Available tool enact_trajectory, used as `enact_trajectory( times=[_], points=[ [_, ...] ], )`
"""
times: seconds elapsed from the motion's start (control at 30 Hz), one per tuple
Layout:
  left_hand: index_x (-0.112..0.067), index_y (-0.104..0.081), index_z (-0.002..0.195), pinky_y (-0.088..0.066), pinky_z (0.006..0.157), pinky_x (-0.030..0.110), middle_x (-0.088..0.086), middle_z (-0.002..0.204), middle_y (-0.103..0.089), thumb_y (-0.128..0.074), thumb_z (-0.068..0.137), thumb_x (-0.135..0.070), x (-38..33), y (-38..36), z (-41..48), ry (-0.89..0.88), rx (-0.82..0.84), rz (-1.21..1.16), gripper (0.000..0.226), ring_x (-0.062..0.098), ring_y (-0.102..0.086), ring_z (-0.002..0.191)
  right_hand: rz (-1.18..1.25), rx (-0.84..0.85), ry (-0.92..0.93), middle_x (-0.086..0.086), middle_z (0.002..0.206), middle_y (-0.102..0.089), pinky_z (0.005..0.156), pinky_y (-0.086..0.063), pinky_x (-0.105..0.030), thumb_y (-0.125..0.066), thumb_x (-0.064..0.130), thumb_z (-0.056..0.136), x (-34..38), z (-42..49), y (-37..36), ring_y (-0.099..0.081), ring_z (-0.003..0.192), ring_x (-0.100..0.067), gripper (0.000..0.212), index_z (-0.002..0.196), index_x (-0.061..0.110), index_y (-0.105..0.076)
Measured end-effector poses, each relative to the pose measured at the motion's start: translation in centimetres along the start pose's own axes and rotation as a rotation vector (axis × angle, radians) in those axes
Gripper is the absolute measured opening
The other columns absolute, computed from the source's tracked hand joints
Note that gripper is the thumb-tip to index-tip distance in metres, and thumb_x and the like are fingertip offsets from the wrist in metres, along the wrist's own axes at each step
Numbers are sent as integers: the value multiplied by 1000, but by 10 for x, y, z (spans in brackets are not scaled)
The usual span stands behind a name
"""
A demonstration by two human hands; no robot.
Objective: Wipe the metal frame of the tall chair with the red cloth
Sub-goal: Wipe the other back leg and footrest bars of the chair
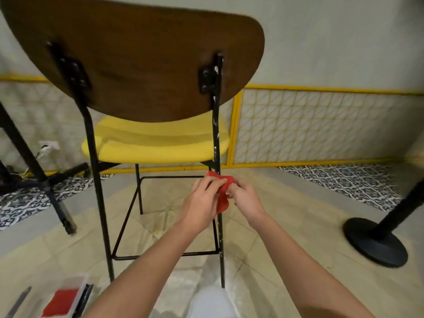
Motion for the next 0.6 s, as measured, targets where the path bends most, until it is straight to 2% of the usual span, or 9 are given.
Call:
enact_trajectory(
  times=[0.07,0.17,0.27,0.33,0.4,0.5,0.53,0.6],
  points=[
    [-12,-61,118,-54,73,34,8,111,-61,-41,86,-22,-10,17,16,-37,-35,16,40,17,-45,99,130,-23,1,3,79,-60,63,-40,-22,-46,10,88,20,-3,5,-54,74,-9,21,82,25,-61],
    [-12,-59,122,-49,86,35,8,117,-57,-58,85,-10,-28,50,38,-65,-86,-7,37,22,-48,106,236,-28,88,1,89,-63,67,-41,-20,-48,12,90,58,-7,8,-56,83,-7,15,95,15,-62],
    [-17,-50,132,-41,99,32,6,131,-45,-66,81,-9,-38,75,61,-37,-69,-96,54,22,-45,118,256,-59,230,-4,100,-65,78,-48,-21,-55,6,88,96,-8,14,-60,93,-12,21,107,13,-61],
    [-21,-42,138,-37,102,24,4,138,-36,-73,77,-12,-38,94,76,46,-107,-214,69,12,-40,124,276,-62,306,-6,107,-64,87,-48,-27,-55,-4,86,121,-7,17,-59,100,-15,31,108,18,-59],
    [-23,-35,142,-38,100,19,1,138,-33,-79,70,-13,-35,114,90,154,-177,-318,85,4,-39,121,312,-57,385,-8,112,-63,91,-48,-32,-55,-8,85,145,-6,19,-59,104,-17,36,107,21,-58],
    [-25,-24,146,-49,85,18,-5,129,-45,-83,69,-16,-21,118,106,383,-117,-585,98,3,-58,98,341,-67,483,-6,112,-63,87,-50,-26,-55,-9,86,173,-4,20,-59,101,-12,38,103,25,-58],
    [-26,-24,146,-52,85,23,-4,125,-52,-83,69,-20,-17,116,112,437,-87,-661,97,4,-62,94,343,-73,503,-4,110,-63,85,-50,-22,-56,-8,86,180,-2,21,-60,98,-8,39,101,28,-58],
    [-27,-34,142,-52,90,34,-1,115,-63,-81,70,-29,-12,118,125,450,-60,-654,86,10,-64,96,352,-85,542,-4,106,-64,80,-50,-19,-56,-8,86,192,4,24,-61,92,-4,39,104,27,-56]
  ],
)
Point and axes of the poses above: each hand's wrist, its own z-axis towards the middle knuckle, its own y-axis out of the back of the hand, x = y × z, the point moved 8 cm from there along z, towards the middle knuckle
